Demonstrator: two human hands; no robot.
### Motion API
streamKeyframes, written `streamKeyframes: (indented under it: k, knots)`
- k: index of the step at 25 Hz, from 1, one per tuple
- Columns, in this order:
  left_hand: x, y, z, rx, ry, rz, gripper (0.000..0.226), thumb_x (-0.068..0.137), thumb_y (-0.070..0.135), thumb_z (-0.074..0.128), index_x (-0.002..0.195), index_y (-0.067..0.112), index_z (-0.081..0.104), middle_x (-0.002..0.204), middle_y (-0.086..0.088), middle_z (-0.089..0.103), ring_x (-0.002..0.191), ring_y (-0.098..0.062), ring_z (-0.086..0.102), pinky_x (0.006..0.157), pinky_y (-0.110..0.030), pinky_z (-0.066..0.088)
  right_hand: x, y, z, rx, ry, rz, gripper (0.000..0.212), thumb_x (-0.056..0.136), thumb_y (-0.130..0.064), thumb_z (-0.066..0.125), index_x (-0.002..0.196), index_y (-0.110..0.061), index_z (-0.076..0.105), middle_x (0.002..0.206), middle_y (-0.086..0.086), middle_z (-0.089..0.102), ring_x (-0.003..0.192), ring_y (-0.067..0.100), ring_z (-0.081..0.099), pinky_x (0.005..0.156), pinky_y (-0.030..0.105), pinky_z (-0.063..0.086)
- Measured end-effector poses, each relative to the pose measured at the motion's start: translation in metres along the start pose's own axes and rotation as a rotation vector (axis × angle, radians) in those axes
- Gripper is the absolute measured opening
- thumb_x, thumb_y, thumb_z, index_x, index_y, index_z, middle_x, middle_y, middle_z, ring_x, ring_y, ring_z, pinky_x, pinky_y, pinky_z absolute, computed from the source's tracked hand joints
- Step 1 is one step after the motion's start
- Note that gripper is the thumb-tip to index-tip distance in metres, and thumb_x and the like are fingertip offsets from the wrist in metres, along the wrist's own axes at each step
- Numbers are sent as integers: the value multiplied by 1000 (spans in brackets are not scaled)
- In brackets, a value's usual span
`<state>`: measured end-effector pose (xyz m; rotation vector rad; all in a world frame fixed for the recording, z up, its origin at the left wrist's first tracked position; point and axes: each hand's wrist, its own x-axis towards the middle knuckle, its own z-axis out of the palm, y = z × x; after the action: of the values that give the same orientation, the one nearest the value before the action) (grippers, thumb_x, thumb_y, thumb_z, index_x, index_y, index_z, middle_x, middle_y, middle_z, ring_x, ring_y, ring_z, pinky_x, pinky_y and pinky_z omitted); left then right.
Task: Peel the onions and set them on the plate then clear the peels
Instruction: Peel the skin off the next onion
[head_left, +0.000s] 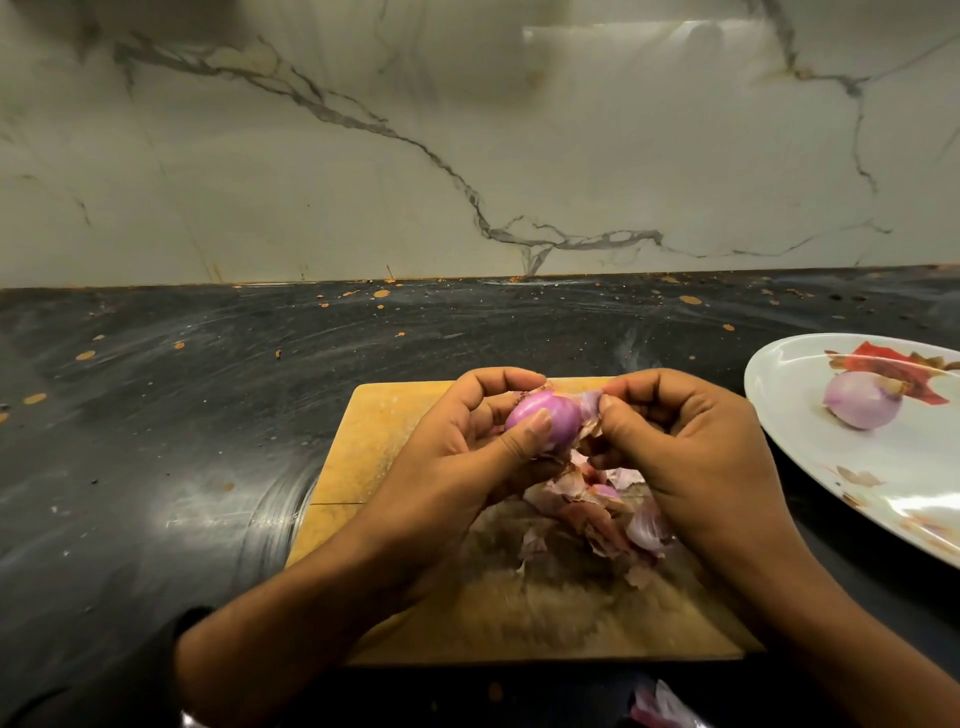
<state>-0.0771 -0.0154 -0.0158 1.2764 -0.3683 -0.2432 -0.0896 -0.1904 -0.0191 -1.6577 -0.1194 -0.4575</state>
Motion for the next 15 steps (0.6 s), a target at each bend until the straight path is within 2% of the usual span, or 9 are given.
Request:
streamKeyframes:
  k: [3,7,11,15]
  knots:
    - [1,0,-1,1,4,-5,39,83,18,63,120,9,59,114,-13,71,96,-20,71,79,-27,59,-1,-1,1,20,-61,22,16,92,-13,66,105,-20,72,82,3,76,71,16,74,58,27,59]
    - [1,1,-2,-2,-3,-8,37,86,19,59,122,11,60,112,-10,73,99,-21,70,80,-25,59,-4,0,6,-78,-108,-40,19,88,-30,68,104,-24,76,89,-6,78,81,14,75,70,32,61]
    - [2,0,-5,-46,24,-23,40,85,22,59,124,14,61,115,-10,71,106,-28,69,82,-28,60,0,5,2,-107,-80,-42,16,93,-18,67,103,-23,77,91,-9,77,87,12,74,75,32,63]
    - [2,-1,-5,-48,12,-37,40,85,24,59,124,13,62,119,-11,69,112,-30,67,84,-29,59,0,5,2,-118,-78,-55,18,93,-12,67,99,-25,77,88,-10,77,83,12,74,71,29,63]
